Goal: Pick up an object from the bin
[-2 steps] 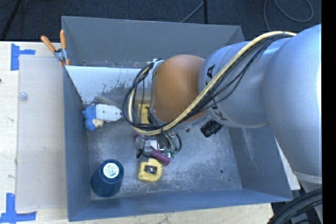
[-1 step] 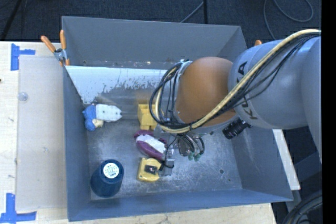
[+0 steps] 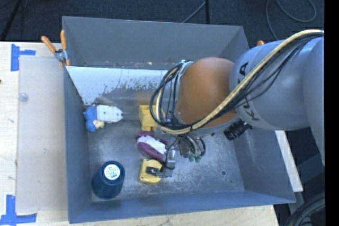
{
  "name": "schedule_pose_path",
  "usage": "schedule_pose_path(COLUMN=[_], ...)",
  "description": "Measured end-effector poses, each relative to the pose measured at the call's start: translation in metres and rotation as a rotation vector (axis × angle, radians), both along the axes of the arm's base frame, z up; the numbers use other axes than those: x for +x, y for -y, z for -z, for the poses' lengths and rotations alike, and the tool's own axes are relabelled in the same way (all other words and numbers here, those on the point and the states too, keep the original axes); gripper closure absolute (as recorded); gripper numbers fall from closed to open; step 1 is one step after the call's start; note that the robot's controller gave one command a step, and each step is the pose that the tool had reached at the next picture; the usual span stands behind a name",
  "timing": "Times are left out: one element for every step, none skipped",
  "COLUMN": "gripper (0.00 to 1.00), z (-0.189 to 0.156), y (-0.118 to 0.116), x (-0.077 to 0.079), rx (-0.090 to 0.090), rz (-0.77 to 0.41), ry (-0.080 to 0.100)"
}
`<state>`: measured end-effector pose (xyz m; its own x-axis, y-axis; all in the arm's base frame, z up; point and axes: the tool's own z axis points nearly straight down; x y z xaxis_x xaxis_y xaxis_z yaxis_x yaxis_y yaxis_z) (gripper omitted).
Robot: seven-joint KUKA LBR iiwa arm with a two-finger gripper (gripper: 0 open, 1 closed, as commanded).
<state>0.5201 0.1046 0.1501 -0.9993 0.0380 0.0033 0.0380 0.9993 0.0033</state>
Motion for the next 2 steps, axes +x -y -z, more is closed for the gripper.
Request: schedule_pose_path(gripper=[0.0,0.0], z=[0.009,0.048], y=[0.001,-0.012], x=[-0.001,-0.012], rx=[0.0,0.001], rz=[-0.066,-0.351], ry=[0.004,0.001])
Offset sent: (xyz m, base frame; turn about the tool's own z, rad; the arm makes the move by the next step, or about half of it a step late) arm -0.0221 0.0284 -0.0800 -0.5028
